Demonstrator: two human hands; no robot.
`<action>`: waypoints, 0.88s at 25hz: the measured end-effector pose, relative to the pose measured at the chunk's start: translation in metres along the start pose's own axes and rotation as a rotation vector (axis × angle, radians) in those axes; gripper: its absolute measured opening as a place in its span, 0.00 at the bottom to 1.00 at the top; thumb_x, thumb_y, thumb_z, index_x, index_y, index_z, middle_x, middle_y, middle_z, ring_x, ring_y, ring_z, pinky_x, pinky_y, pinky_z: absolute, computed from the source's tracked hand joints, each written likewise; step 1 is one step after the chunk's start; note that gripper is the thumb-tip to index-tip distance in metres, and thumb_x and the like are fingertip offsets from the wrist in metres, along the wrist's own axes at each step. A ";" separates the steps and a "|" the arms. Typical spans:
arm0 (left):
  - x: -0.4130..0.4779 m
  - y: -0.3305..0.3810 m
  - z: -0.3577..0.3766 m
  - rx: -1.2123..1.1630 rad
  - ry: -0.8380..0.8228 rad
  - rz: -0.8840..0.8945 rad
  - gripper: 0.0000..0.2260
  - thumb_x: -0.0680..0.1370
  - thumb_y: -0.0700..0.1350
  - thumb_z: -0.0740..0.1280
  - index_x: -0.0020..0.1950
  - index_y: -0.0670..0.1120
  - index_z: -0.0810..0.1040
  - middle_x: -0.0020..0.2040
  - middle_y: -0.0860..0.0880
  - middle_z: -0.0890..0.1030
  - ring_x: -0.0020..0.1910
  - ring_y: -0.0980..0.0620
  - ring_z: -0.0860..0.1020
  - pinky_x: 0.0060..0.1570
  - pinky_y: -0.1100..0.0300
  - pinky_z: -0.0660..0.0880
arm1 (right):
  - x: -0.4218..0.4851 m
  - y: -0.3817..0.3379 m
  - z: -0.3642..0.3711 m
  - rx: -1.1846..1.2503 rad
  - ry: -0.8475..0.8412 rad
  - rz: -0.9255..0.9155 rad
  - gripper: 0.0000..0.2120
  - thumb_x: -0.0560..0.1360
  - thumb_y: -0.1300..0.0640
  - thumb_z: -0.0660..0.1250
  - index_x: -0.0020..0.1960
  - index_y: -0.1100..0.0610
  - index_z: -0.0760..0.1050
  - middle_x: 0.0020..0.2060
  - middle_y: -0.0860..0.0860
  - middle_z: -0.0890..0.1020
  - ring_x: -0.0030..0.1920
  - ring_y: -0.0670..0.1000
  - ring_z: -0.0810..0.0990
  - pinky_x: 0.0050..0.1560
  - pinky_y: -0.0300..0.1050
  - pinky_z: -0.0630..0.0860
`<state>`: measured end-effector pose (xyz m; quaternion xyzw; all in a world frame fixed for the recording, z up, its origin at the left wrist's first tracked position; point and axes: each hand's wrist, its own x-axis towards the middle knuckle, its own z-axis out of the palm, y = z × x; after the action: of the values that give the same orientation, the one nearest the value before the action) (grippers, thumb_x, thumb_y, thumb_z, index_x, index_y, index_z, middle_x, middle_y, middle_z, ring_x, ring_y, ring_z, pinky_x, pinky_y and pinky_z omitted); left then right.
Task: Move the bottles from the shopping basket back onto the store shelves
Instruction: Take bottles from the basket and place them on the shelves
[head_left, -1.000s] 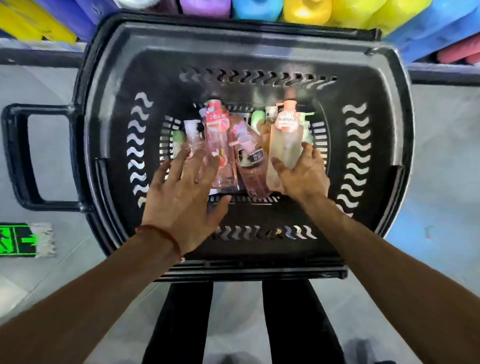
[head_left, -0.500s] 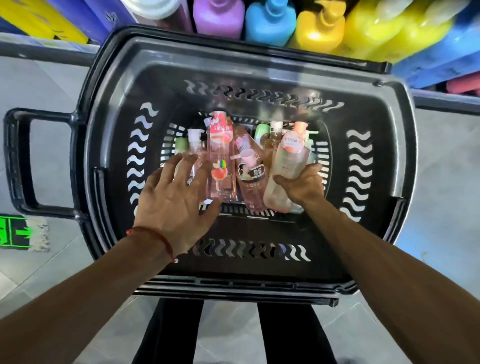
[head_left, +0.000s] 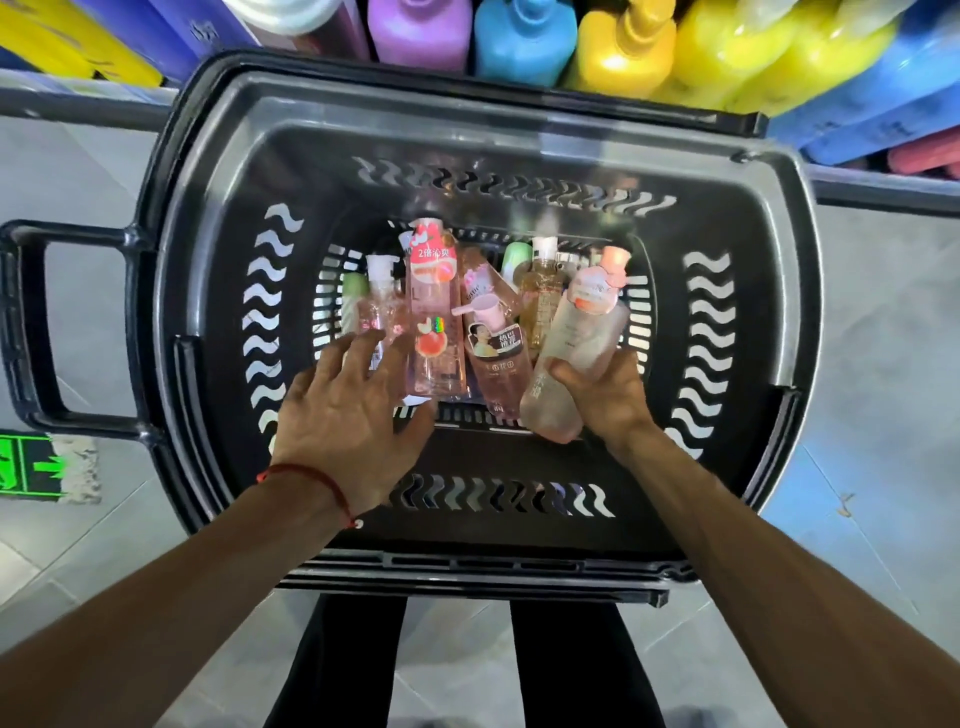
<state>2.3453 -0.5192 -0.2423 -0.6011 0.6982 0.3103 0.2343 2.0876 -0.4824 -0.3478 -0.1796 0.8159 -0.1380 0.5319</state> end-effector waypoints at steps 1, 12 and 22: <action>-0.001 0.003 -0.003 -0.058 -0.019 -0.046 0.31 0.80 0.64 0.57 0.81 0.56 0.57 0.79 0.52 0.63 0.77 0.47 0.63 0.68 0.44 0.69 | -0.013 -0.004 -0.005 0.067 -0.033 -0.005 0.33 0.71 0.50 0.80 0.69 0.60 0.69 0.57 0.52 0.84 0.54 0.50 0.86 0.44 0.41 0.86; 0.068 0.012 0.054 -1.155 -0.133 -0.506 0.34 0.74 0.47 0.77 0.77 0.49 0.67 0.71 0.51 0.73 0.71 0.48 0.73 0.61 0.59 0.69 | -0.053 -0.036 -0.019 0.149 -0.126 -0.099 0.26 0.78 0.53 0.73 0.72 0.55 0.66 0.59 0.46 0.81 0.54 0.44 0.84 0.44 0.33 0.83; 0.106 0.018 0.097 -1.147 -0.178 -0.657 0.37 0.70 0.52 0.80 0.74 0.46 0.67 0.69 0.42 0.76 0.68 0.40 0.75 0.68 0.47 0.74 | -0.038 -0.006 -0.010 0.148 -0.196 -0.077 0.26 0.76 0.49 0.75 0.70 0.51 0.68 0.60 0.47 0.84 0.57 0.45 0.86 0.57 0.46 0.83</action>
<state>2.3057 -0.5219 -0.3817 -0.7840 0.1811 0.5935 0.0167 2.0933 -0.4712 -0.3105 -0.1837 0.7400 -0.2001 0.6153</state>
